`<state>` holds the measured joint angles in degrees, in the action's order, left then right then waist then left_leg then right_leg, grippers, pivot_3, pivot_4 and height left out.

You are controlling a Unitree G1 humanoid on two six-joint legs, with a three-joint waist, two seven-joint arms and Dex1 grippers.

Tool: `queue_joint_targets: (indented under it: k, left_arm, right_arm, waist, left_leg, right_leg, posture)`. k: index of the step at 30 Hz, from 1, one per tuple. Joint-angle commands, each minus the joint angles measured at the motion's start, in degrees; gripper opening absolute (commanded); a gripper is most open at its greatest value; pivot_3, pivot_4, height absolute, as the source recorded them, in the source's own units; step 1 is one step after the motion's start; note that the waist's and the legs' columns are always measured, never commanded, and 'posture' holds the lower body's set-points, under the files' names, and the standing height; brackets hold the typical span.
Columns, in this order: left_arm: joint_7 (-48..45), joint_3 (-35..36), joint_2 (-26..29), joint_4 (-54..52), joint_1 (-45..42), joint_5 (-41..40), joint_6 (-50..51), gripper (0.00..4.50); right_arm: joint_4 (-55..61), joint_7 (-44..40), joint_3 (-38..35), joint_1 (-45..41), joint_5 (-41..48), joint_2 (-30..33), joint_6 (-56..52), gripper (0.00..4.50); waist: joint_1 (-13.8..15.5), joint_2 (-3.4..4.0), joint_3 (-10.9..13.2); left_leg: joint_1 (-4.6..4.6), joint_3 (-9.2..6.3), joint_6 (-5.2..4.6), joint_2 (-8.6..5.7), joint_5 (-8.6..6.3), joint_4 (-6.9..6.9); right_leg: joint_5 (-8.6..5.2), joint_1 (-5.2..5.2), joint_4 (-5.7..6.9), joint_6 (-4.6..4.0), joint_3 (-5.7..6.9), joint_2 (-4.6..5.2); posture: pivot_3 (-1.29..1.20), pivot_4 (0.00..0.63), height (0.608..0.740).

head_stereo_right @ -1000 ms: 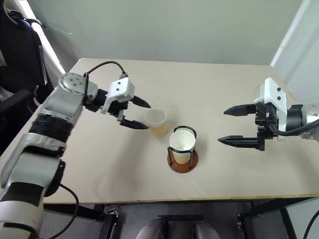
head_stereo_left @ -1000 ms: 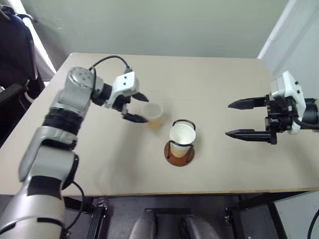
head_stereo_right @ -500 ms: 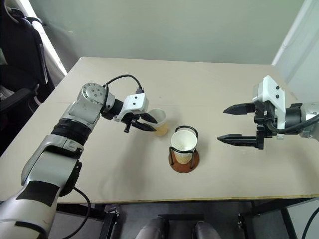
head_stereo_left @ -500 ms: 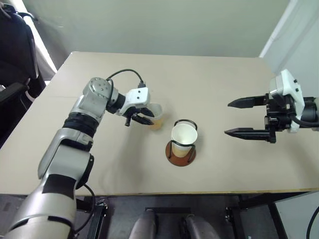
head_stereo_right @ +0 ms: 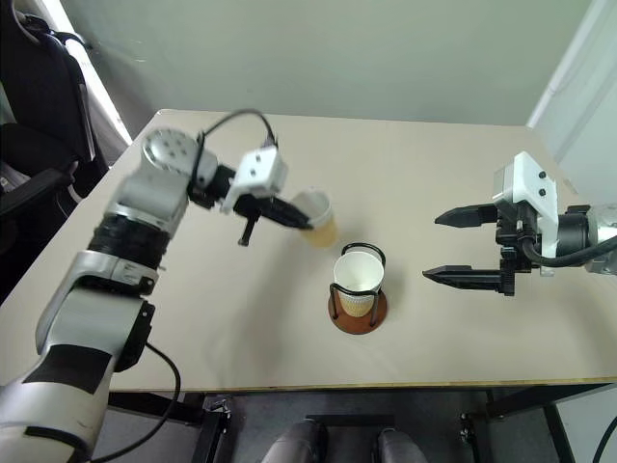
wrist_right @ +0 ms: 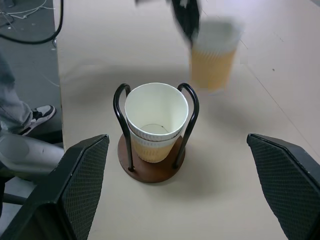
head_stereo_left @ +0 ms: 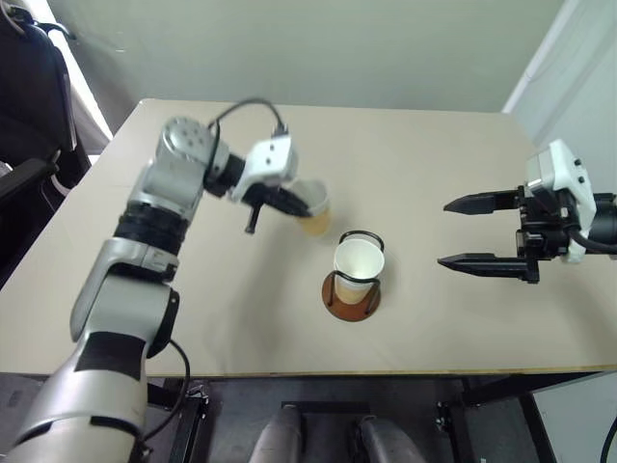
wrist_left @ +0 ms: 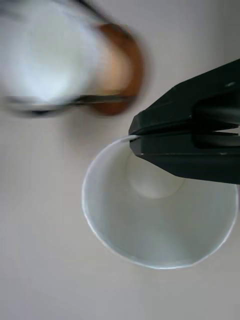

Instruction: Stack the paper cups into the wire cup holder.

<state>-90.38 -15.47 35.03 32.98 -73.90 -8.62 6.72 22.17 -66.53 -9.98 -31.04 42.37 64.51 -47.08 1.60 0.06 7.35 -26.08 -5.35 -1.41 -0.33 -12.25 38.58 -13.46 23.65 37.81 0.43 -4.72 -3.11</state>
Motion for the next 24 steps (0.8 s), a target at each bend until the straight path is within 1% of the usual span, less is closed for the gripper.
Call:
queue_joint_targets:
  k: [1,3,6,9,13,16,21,24]
  left_arm:
    - [-2.12,3.05,0.27,-6.69,-5.53,-7.52,4.04,0.02]
    - [-2.12,2.18,0.47,-8.91,-6.5,-9.88,4.09,0.02]
    - [-2.12,-1.44,1.97,-16.95,-5.34,-18.34,7.8,0.02]
    - [-2.12,-8.0,7.72,-23.23,-2.92,-24.11,8.03,0.02]
    - [-2.12,-12.36,10.19,-23.83,-2.5,-24.96,5.79,0.02]
    - [-2.12,-14.69,10.61,-23.27,-1.84,-23.6,3.75,0.02]
    - [-2.12,-16.21,10.8,-24.56,-0.76,-24.34,3.49,0.02]
    - [-2.12,-17.15,10.77,-24.24,-0.27,-22.16,1.85,0.02]
  right_arm:
    - [-0.18,-0.06,-1.88,-0.62,-0.45,1.26,1.25,4.5]
    - [-0.42,0.05,-1.64,-0.71,-0.72,1.23,1.59,4.5]
    - [-0.33,0.41,-1.6,-0.72,-0.89,1.18,1.74,4.5]
    - [0.27,0.54,-2.41,-0.1,-0.64,1.55,1.49,4.5]
    - [1.06,0.74,-3.26,1.23,-0.32,1.96,1.28,4.5]
    - [1.55,1.01,-3.58,1.73,-0.12,2.01,1.11,4.5]
    - [2.01,1.25,-4.22,2.37,0.09,2.31,0.9,4.5]
    - [2.11,1.25,-4.5,2.48,0.29,2.59,0.75,4.5]
  waist:
    - [-0.04,0.01,0.0]
    - [-0.09,0.07,-0.04]
    - [-0.11,0.1,-0.04]
    - [-0.26,0.11,-0.04]
    - [-0.18,0.12,-0.04]
    - [-0.15,0.12,-0.04]
    - [-0.15,0.13,-0.03]
    - [-0.15,0.13,-0.03]
  left_leg:
    - [0.01,0.04,-0.04,-0.01,-0.02,0.01]
    - [0.11,0.1,-0.11,-0.01,-0.06,0.01]
    - [0.19,0.12,-0.12,-0.01,-0.07,0.01]
    - [0.21,0.14,-0.12,0.0,-0.07,0.05]
    - [0.22,0.1,-0.11,0.0,-0.06,0.07]
    - [0.2,0.1,-0.13,-0.01,-0.07,0.15]
    - [0.18,0.11,-0.14,-0.02,-0.08,0.15]
    - [0.18,0.11,-0.14,-0.02,-0.08,0.14]
  right_leg:
    - [0.0,-0.01,-0.01,0.02,-0.01,0.03]
    - [-0.02,-0.09,-0.02,0.05,-0.03,0.06]
    - [-0.03,-0.13,0.03,0.06,-0.04,0.07]
    - [-0.02,-0.14,0.06,0.06,-0.04,0.07]
    - [-0.02,-0.15,0.09,0.05,-0.03,0.07]
    - [-0.02,-0.17,0.09,0.06,-0.03,0.09]
    - [-0.02,-0.16,0.08,0.06,-0.02,0.09]
    - [-0.02,-0.16,0.08,0.06,-0.02,0.09]
  posture:
    - [0.0,0.15,0.74]
    - [0.0,0.15,0.74]
    - [0.0,0.15,0.74]
    - [0.0,0.15,0.74]
    - [0.0,0.15,0.74]
    - [0.0,0.15,0.74]
    - [0.0,0.15,0.74]
    - [0.0,0.15,0.74]
